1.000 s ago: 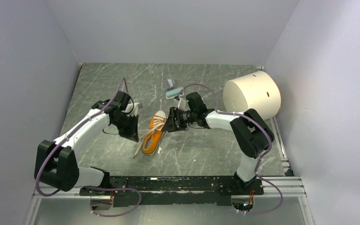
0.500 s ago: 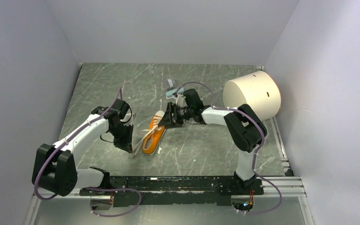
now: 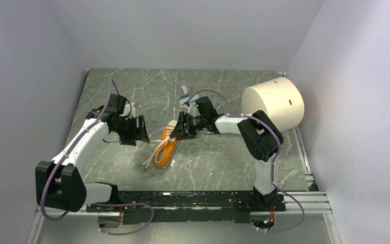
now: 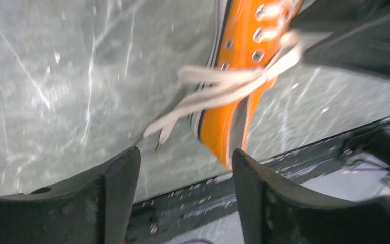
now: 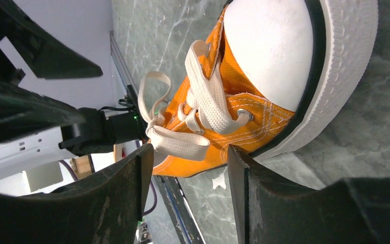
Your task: Tie the shoes
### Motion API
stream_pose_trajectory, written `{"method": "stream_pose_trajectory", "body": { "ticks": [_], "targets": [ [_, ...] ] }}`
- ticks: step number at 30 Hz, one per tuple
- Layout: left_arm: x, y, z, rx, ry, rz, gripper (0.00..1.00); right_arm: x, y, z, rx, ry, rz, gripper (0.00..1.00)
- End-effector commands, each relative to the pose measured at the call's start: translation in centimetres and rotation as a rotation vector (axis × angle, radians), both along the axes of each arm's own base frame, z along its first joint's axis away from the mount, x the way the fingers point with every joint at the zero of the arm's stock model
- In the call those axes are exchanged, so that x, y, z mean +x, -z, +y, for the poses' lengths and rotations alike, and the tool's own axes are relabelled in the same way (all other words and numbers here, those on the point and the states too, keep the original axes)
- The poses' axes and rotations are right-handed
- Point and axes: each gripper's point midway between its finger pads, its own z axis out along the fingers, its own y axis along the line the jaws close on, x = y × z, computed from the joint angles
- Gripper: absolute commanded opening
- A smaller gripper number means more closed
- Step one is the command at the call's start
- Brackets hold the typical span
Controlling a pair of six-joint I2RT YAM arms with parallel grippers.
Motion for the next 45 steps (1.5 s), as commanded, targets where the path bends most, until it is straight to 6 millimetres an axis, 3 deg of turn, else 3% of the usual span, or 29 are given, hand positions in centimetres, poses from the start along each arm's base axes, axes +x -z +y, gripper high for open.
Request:
{"method": "stream_pose_trajectory", "body": {
  "ticks": [1,5,11,18,26,31,33,40,45],
  "targets": [
    [3.3,-1.2,-1.9,-0.259,0.013,-0.130,0.75,0.0,-0.2,0.9,0.023,-0.021,0.010,0.57],
    [4.8,-0.9,-4.0,-0.469,0.014,-0.163,0.88,0.0,-0.3,1.2,0.038,-0.031,0.030,0.49],
    [4.9,1.6,-4.5,-0.506,0.023,-0.107,0.88,-0.4,-0.1,1.1,0.030,-0.032,0.038,0.49],
    [5.0,3.8,-4.0,-0.458,0.017,-0.055,0.69,-0.7,0.2,1.0,0.022,-0.044,0.045,0.32],
    [4.4,5.0,-3.2,-0.404,0.024,-0.028,0.39,-0.7,0.0,0.6,0.019,-0.036,0.050,0.15],
    [5.0,5.5,-2.7,-0.361,0.033,-0.037,0.13,-0.6,0.0,-0.3,-0.006,-0.023,0.037,0.00],
    [5.2,5.8,-2.4,-0.334,0.039,-0.039,0.06,-0.6,0.2,-0.7,-0.023,-0.017,0.032,0.00],
    [5.0,7.2,-0.7,-0.220,0.010,0.020,0.05,1.0,0.9,-2.5,-0.122,0.021,-0.049,0.00],
    [3.4,7.8,-0.6,-0.216,0.003,0.061,0.05,1.3,1.6,-4.5,-0.178,0.124,-0.075,0.00]
  ]
}}
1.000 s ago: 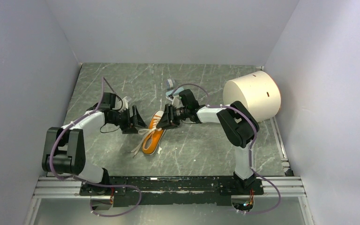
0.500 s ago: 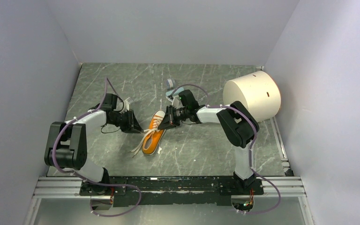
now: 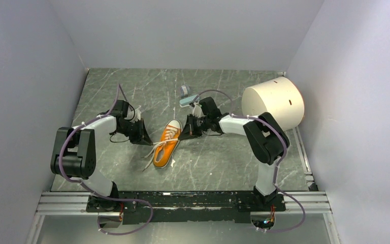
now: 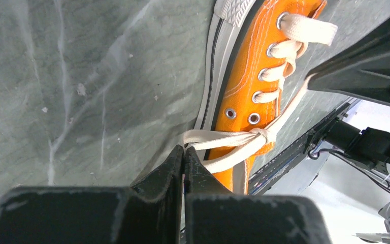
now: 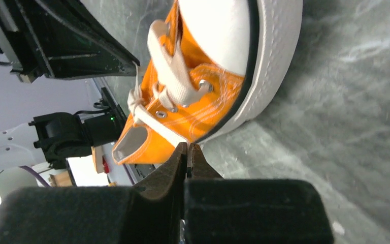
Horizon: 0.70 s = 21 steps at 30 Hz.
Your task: Tie the shoes
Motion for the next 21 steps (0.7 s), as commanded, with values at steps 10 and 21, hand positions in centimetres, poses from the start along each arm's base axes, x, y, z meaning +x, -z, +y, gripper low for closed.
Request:
{"method": "stream_pose_trajectory", "body": {
  "ticks": [10,21],
  "targets": [
    [-2.3,2.6,3.4,0.217,-0.133,0.162,0.05,1.6,2.9,-4.0,-0.125,0.161,-0.046,0.00],
    [-2.8,2.6,4.5,0.277,-0.179,0.159,0.05,1.9,5.3,-6.6,-0.155,0.234,-0.037,0.00]
  ]
}}
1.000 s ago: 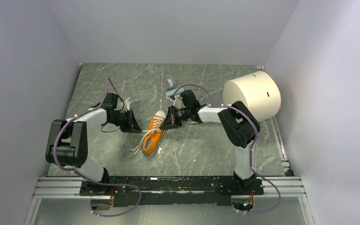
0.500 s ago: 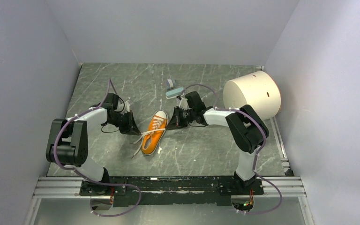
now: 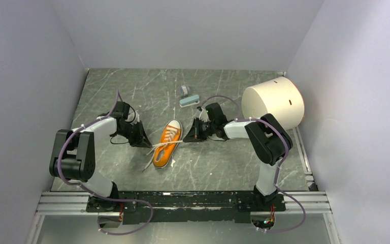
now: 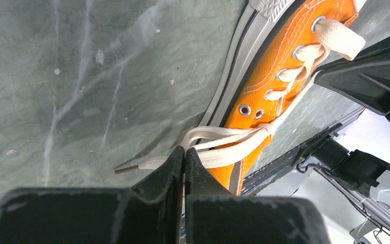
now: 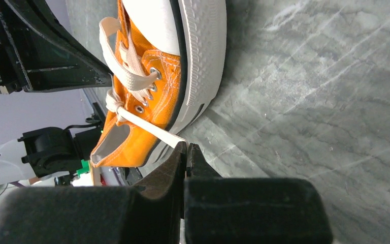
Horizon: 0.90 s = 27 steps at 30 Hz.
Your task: Tie the shoes
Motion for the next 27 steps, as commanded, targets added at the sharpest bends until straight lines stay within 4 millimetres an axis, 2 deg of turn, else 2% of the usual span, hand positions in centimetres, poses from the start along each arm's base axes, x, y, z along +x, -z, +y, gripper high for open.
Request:
{"method": "stream_pose_trajectory", "body": {
  "ticks": [1,8,10,12,14,15,16,17,20,22,24,27],
  "targets": [
    [-1.4,2.1,4.1,0.223,-0.057,0.052,0.05,2.0,3.1,-3.6,-0.130,0.111,-0.019,0.00],
    [-0.6,0.7,4.7,0.256,-0.044,-0.007,0.05,3.2,-1.3,-2.7,-0.120,0.024,-0.114,0.02],
    [0.0,-0.3,4.4,0.241,-0.027,-0.047,0.05,3.4,-2.8,-3.3,-0.168,-0.002,-0.158,0.23],
    [0.9,-1.9,3.9,0.205,-0.029,-0.111,0.33,3.4,-4.7,-4.5,-0.226,0.000,-0.220,0.39],
    [1.5,-3.3,3.7,0.193,-0.073,-0.166,0.57,3.4,-6.8,-5.8,-0.276,0.013,-0.287,0.67],
    [1.8,-4.3,3.6,0.177,-0.089,-0.202,0.63,3.3,-7.9,-6.4,-0.296,0.021,-0.315,0.78],
    [2.1,-5.0,3.4,0.167,-0.102,-0.223,0.67,3.1,-8.6,-6.9,-0.308,0.023,-0.339,0.93],
    [2.3,-5.8,3.5,0.167,-0.110,-0.244,0.70,2.8,-9.6,-7.4,-0.311,0.031,-0.364,0.99],
    [2.2,-7.3,4.1,0.200,-0.108,-0.293,0.74,1.2,-10.5,-8.5,-0.327,0.020,-0.372,1.00],
    [2.0,-8.3,3.9,0.191,-0.081,-0.328,0.85,-0.2,-11.2,-9.4,-0.341,0.013,-0.375,1.00],
    [1.8,-9.1,3.2,0.184,-0.043,-0.364,0.89,-1.3,-12.0,-10.3,-0.345,0.018,-0.403,1.00],
    [1.6,-9.3,0.9,0.192,0.034,-0.380,0.86,-2.7,-13.3,-11.4,-0.341,0.027,-0.438,1.00]
  ]
}}
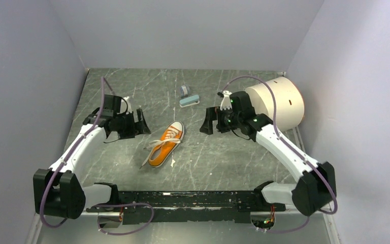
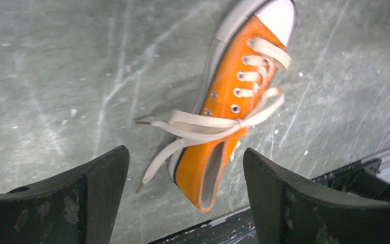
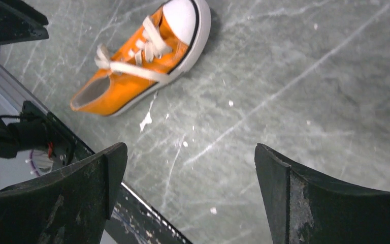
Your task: Tie the shoes
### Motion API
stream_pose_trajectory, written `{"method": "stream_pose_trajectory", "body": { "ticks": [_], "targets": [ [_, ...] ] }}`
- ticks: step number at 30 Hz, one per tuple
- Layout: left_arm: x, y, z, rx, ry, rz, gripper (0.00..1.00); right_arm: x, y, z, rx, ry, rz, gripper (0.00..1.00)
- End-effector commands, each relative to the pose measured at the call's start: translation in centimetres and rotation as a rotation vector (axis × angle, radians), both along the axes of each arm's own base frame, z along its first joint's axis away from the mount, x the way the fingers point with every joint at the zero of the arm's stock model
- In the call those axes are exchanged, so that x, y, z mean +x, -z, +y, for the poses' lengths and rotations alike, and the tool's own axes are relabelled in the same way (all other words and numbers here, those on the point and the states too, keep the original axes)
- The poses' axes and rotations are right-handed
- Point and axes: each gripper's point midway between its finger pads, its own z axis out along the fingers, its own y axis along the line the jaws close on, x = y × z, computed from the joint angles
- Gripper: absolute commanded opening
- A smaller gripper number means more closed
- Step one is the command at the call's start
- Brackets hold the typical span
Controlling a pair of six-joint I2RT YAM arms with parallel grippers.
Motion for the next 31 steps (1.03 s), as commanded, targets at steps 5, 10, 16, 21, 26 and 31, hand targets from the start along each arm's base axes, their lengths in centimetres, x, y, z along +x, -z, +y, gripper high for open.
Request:
{"method": "stream_pose_trajectory", "body": {
  "ticks": [5,10,16,21,26,31],
  "targets": [
    [0.9,-3.4,-7.8,0.011,0.223,-0.109,0.85,-2.4,-3.0,-4.5,-0.151,0.047,-0.049,1.00],
    [5.0,-12.9,-10.7,-0.043,0.235,-0.333,0.85,-0.5,-11.2,-6.3,-0.182,0.144,-0.202,1.00],
    [6.4,-31.6,-10.6,-0.159,0.164,-0.766,0.87,-0.3,-24.5,-9.6,-0.123,0.327,-0.492,1.00],
    [4.1,-38.8,-8.7,-0.215,0.103,-0.957,0.87,-1.6,-30.8,-12.6,-0.111,0.429,-0.679,1.00],
    [0.8,-43.6,-5.7,-0.214,0.042,-1.127,0.89,-3.3,-33.8,-14.5,-0.064,0.504,-0.752,1.00],
    [-1.3,-45.0,-3.3,-0.184,-0.027,-1.176,0.92,-4.2,-34.1,-14.9,-0.046,0.518,-0.747,1.00]
  ]
}}
